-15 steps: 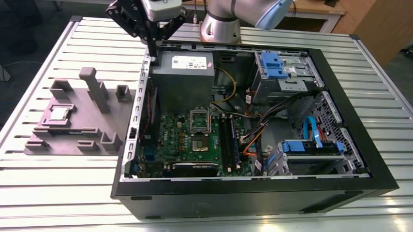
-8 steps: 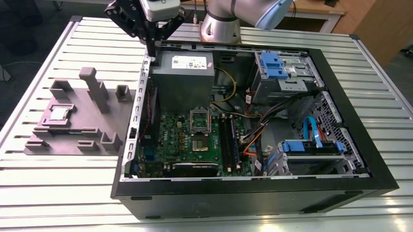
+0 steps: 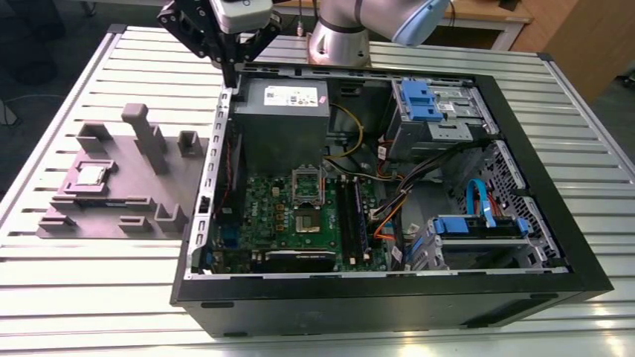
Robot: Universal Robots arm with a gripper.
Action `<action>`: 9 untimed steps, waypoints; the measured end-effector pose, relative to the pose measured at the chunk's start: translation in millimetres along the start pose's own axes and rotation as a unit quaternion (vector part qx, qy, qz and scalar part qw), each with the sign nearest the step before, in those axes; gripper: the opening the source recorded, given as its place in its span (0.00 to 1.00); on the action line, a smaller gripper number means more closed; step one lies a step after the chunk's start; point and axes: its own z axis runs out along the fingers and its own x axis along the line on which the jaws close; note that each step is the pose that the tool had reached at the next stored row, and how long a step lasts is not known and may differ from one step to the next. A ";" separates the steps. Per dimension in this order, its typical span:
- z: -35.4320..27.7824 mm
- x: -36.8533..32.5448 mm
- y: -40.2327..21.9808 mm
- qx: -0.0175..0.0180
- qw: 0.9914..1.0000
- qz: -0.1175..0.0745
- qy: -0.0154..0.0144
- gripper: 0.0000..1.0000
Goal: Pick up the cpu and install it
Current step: 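Reach for the cpu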
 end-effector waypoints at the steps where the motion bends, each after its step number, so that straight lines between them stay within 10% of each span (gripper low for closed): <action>1: 0.0 0.2 0.0 0.000 1.000 0.000 0.000 0.10; 9: 0.3 1.9 -0.2 0.000 1.000 0.000 0.000 0.10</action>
